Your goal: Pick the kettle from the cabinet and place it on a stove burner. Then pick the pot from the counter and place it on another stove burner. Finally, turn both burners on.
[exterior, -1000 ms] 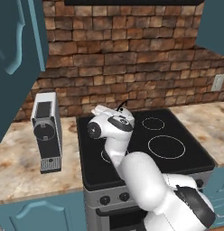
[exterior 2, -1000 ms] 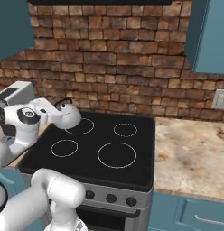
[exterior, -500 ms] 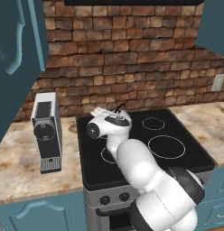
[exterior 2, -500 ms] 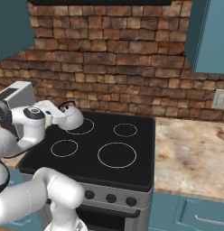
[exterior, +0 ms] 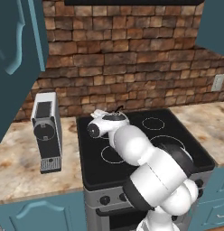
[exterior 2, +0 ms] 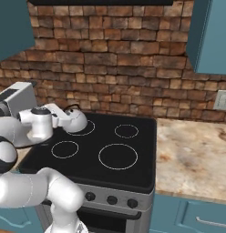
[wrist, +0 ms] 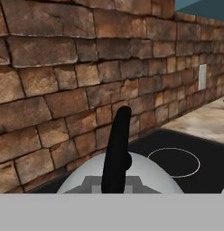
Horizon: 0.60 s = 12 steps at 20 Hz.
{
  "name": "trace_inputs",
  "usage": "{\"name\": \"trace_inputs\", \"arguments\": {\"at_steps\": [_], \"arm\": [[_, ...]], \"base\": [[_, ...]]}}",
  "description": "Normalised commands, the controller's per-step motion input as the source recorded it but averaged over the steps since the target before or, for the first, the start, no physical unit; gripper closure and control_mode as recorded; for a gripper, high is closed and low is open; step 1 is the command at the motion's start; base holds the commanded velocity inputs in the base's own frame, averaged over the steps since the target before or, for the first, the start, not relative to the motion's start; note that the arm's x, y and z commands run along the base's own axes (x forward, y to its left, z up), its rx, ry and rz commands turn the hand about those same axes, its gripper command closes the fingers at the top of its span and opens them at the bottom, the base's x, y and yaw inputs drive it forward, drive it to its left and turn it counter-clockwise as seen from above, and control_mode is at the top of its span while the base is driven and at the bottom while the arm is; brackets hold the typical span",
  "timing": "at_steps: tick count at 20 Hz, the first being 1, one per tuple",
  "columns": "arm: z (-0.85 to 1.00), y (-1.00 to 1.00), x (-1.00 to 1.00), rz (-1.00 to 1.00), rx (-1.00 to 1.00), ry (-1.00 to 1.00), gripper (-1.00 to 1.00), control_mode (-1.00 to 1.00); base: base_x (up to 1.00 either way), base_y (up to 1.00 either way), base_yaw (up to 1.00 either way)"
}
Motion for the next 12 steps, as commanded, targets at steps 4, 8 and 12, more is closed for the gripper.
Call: {"name": "trace_inputs", "arguments": {"at_steps": [4,8,12], "arm": [[-0.23,0.06,0.27,-0.01,0.0,0.03,1.0,-1.0],[-0.22,0.07,0.25,-0.01,0.0,0.01,1.0,-1.0],[-0.18,0.14,0.29,-0.02,0.0,0.0,1.0,-1.0]], "base": [[0.0,0.0,0.0],[0.0,0.0,0.0],[0.0,0.0,0.0]]}}
